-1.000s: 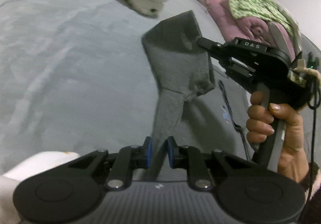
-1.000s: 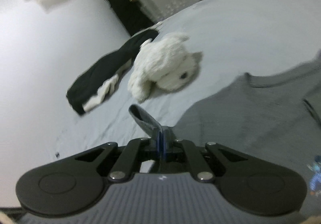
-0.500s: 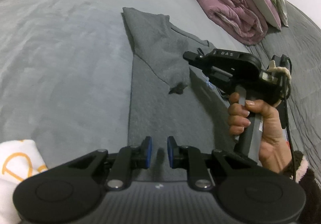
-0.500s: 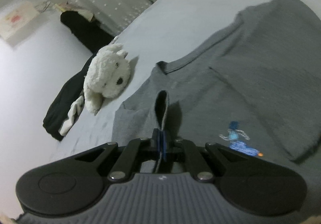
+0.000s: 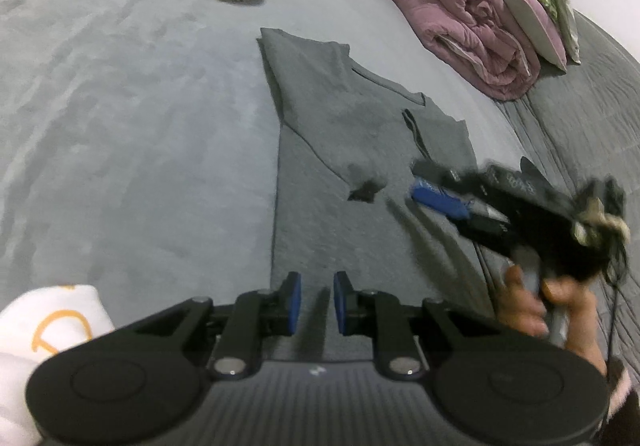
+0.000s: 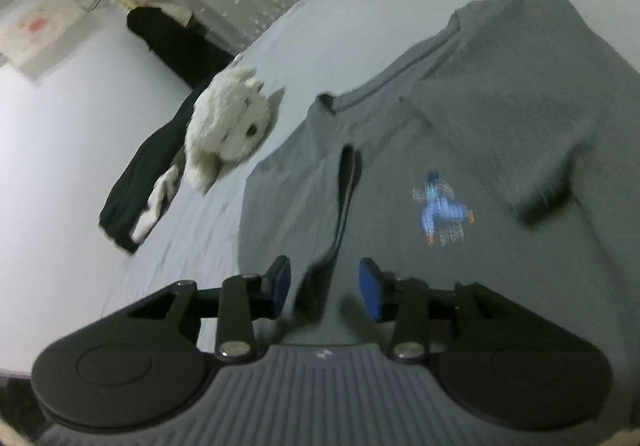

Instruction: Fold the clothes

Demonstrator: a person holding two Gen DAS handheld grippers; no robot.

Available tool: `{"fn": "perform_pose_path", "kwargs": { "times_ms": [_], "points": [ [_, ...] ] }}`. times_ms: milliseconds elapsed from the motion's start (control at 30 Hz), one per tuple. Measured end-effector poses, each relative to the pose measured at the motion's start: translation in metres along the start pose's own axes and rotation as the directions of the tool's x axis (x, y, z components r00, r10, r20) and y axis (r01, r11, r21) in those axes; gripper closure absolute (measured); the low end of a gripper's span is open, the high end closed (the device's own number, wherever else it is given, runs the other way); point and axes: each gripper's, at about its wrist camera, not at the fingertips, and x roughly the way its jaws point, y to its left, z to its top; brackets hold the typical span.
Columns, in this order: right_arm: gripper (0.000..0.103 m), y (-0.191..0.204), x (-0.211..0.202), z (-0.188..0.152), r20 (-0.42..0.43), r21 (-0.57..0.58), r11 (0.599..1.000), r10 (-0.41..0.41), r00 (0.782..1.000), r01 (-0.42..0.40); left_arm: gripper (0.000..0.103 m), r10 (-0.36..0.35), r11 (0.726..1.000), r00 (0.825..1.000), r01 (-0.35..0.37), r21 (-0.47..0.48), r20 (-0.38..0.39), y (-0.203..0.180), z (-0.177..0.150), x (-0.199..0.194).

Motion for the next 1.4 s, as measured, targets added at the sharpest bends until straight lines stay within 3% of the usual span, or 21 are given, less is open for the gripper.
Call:
{"fn": "perform_pose_path", "kwargs": {
  "times_ms": [133, 267, 367, 800, 900, 1000, 1167, 1400],
  "points": [
    [0.060, 0.009, -0.027, -0.027, -0.052, -0.014, 1.000, -0.003, 0.999, 0.003, 0.080, 0.042, 0.999, 0.999, -0.041, 0.016, -0.028, -0.002, -0.002, 0.000],
    [0.060, 0.016, -0.050, -0.054, -0.104, 0.004, 1.000, 0.013, 0.994, -0.013, 0.068, 0.109, 0.990, 0.993, -0.104, 0.098, -0.045, -0.010, -0.011, -0.005],
    [0.060, 0.020, -0.067, -0.073, -0.140, 0.011, 0.999, 0.038, 0.989, -0.037, 0.068, 0.152, 0.976, 0.987, -0.141, 0.167, -0.055, -0.018, -0.022, -0.009],
    [0.060, 0.042, -0.108, -0.127, -0.199, -0.028, 0.990, 0.131, 0.971, -0.140, 0.070, 0.209, 0.922, 0.972, -0.160, 0.353, -0.104, -0.040, -0.084, -0.032],
    [0.060, 0.045, -0.111, -0.135, -0.228, -0.057, 0.988, 0.130, 0.965, -0.147, 0.073, 0.199, 0.915, 0.973, -0.142, 0.376, -0.117, -0.040, -0.100, -0.040],
    [0.060, 0.041, -0.113, -0.141, -0.265, -0.070, 0.986, 0.127, 0.956, -0.150, 0.080, 0.168, 0.928, 0.977, -0.112, 0.355, -0.132, -0.035, -0.113, -0.049],
    [0.060, 0.031, -0.117, -0.153, -0.304, -0.085, 0.987, 0.105, 0.947, -0.137, 0.099, 0.097, 0.950, 0.982, -0.043, 0.309, -0.161, -0.027, -0.133, -0.065],
    [0.060, 0.027, -0.111, -0.165, -0.346, -0.073, 0.986, 0.117, 0.931, -0.151, 0.100, 0.064, 0.938, 0.991, -0.019, 0.346, -0.118, -0.045, -0.136, -0.082]
  ]
}}
